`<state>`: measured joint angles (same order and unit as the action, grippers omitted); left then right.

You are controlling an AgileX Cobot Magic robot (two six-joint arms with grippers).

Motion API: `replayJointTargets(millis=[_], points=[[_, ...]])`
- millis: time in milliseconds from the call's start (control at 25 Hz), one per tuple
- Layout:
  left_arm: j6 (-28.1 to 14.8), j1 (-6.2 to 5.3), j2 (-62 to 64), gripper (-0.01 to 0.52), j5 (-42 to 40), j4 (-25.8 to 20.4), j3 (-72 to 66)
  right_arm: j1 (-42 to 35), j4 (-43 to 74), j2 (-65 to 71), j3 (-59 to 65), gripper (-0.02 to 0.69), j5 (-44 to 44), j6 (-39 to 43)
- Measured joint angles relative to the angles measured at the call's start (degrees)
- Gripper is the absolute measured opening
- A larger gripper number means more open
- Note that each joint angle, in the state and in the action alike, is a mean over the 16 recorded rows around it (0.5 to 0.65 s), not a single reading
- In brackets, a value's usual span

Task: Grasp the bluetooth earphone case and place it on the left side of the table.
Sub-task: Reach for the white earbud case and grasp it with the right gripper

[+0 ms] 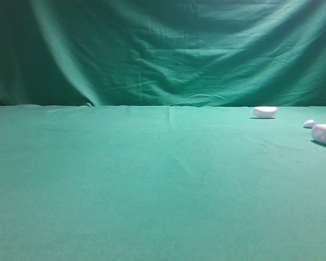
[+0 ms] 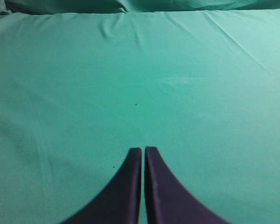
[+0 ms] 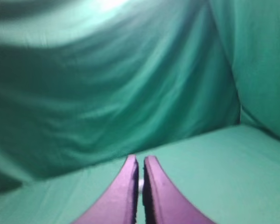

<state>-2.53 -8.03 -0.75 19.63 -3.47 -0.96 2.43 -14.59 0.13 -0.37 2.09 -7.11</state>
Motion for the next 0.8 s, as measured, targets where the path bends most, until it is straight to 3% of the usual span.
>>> replayJointTargets(millis=[200,520,800], points=[[0.0,0.00,0.0,0.000,0.0,0.0,0.0,0.0,-1.6,5.1,-4.8,0.000,3.0,-2.5],[0.0,0.00,0.0,0.000,0.0,0.0,0.0,0.0,-3.2,21.2,-15.8,0.000,20.0,-7.0],[0.0,0.00,0.0,0.000,0.0,0.0,0.0,0.0,-8.1,36.3,-23.3,0.000,29.1,-9.4]])
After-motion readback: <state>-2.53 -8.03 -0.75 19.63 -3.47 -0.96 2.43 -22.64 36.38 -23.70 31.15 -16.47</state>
